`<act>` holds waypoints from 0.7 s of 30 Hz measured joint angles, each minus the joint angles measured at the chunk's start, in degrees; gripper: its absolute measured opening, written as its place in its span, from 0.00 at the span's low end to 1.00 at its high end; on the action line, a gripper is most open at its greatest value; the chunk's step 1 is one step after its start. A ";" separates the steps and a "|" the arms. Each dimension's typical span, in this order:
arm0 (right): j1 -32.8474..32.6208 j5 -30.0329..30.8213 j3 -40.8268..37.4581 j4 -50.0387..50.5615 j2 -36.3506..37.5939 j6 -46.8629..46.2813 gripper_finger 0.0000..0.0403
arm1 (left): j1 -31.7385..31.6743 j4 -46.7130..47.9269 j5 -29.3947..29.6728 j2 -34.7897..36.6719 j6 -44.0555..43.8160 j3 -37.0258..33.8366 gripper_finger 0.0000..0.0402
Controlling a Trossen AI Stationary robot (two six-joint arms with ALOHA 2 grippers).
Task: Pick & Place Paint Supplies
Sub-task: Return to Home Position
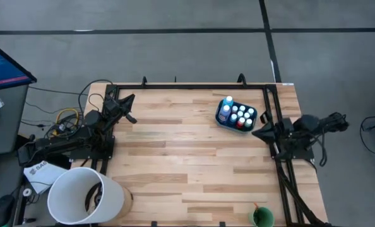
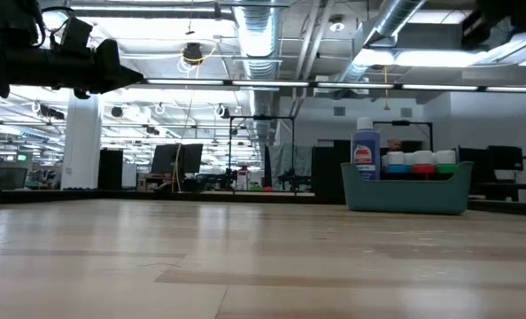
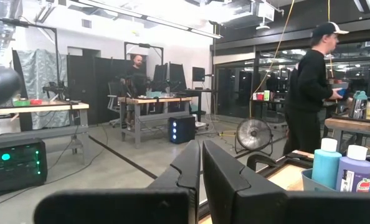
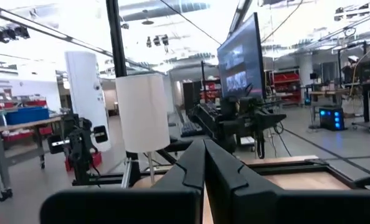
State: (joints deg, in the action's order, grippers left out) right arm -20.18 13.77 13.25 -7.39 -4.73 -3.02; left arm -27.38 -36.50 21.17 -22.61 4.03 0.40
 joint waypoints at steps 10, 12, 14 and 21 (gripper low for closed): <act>-0.02 -5.82 -9.38 -4.17 4.59 0.02 0.00 | 0.00 0.01 0.00 0.00 0.00 -0.02 0.02; -0.02 -7.63 -10.30 -5.19 4.59 0.06 0.00 | -0.01 0.01 0.00 -0.01 0.02 -0.01 0.02; -0.01 -9.06 -11.49 -5.06 4.61 0.01 0.00 | -0.01 -0.01 0.00 -0.01 0.00 -0.01 0.02; -0.02 -11.42 -12.66 -3.51 4.63 0.01 0.00 | -0.02 0.01 0.00 0.00 0.00 0.00 0.02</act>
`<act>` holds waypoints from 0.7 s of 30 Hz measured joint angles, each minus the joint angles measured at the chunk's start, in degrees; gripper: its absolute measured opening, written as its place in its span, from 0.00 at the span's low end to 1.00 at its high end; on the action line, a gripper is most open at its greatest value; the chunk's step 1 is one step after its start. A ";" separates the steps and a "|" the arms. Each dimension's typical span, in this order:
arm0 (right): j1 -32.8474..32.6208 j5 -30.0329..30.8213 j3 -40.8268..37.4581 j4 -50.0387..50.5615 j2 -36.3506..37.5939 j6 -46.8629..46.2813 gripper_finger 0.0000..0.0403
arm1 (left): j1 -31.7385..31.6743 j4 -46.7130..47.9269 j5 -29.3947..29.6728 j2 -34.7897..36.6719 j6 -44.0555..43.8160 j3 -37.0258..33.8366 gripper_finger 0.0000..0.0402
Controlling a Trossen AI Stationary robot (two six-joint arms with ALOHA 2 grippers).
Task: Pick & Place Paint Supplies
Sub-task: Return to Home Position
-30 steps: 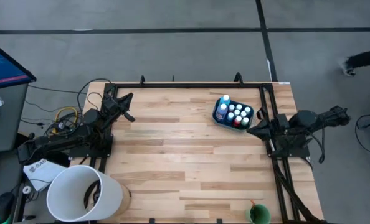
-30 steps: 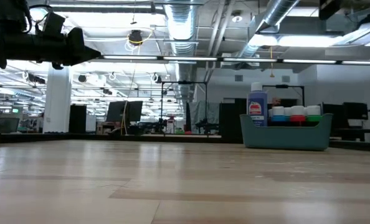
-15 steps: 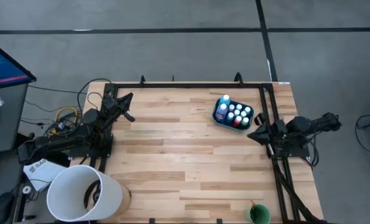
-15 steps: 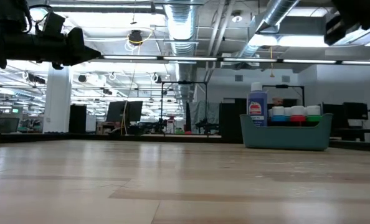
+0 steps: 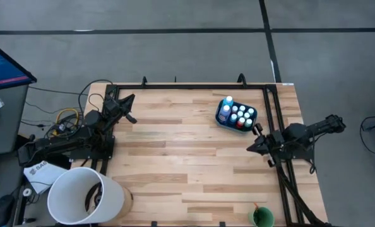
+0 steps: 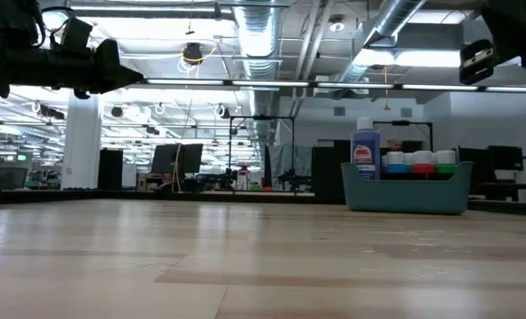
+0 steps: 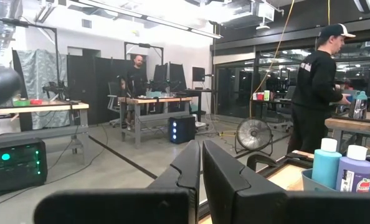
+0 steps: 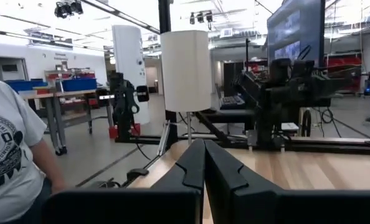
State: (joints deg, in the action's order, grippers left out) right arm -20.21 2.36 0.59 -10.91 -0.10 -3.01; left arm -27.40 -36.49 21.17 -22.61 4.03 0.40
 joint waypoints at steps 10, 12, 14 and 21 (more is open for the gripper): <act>0.00 -2.64 0.03 6.54 0.00 0.43 0.00 | 0.02 0.00 0.00 0.00 0.00 -0.01 0.02; -0.02 -2.94 0.03 7.12 0.00 0.67 0.00 | 0.00 0.00 0.00 0.00 0.02 -0.01 0.02; 0.07 -2.93 0.03 7.82 0.00 1.69 0.00 | 0.00 -0.02 0.00 0.00 0.02 -0.02 0.02; 0.13 -2.50 0.05 9.67 0.00 1.97 0.00 | 0.00 0.00 0.00 0.00 0.00 -0.02 0.02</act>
